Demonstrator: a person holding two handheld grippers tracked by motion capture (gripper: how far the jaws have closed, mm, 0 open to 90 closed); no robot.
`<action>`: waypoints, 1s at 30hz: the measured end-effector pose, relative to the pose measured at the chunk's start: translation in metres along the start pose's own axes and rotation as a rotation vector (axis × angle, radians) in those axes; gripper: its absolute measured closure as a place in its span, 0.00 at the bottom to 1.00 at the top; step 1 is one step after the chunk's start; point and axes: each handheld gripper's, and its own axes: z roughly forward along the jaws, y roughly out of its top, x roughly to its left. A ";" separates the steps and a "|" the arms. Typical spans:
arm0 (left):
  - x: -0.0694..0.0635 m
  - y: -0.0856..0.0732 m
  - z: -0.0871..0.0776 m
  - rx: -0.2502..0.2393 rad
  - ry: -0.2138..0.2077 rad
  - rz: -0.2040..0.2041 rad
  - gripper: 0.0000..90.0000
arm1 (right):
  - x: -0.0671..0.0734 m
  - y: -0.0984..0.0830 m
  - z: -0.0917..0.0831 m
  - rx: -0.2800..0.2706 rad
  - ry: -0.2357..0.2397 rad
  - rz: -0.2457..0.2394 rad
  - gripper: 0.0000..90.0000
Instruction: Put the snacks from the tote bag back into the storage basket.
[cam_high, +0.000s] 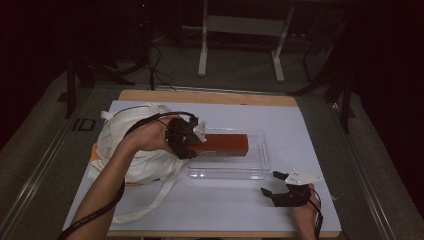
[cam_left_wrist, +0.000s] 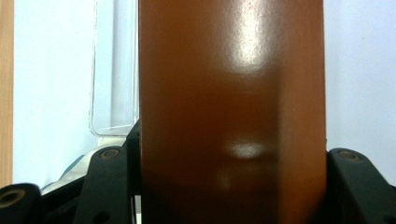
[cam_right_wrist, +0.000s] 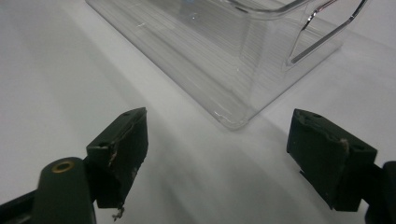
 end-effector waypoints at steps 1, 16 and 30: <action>0.000 0.000 0.001 0.002 -0.004 0.000 0.48 | 0.000 0.000 0.000 0.000 0.000 0.000 0.23; -0.003 0.002 0.013 0.040 -0.026 0.026 0.48 | 0.000 0.000 0.000 0.002 0.001 0.001 0.23; -0.006 0.006 0.021 0.068 -0.053 0.042 0.48 | 0.000 0.000 0.000 0.001 0.002 0.002 0.23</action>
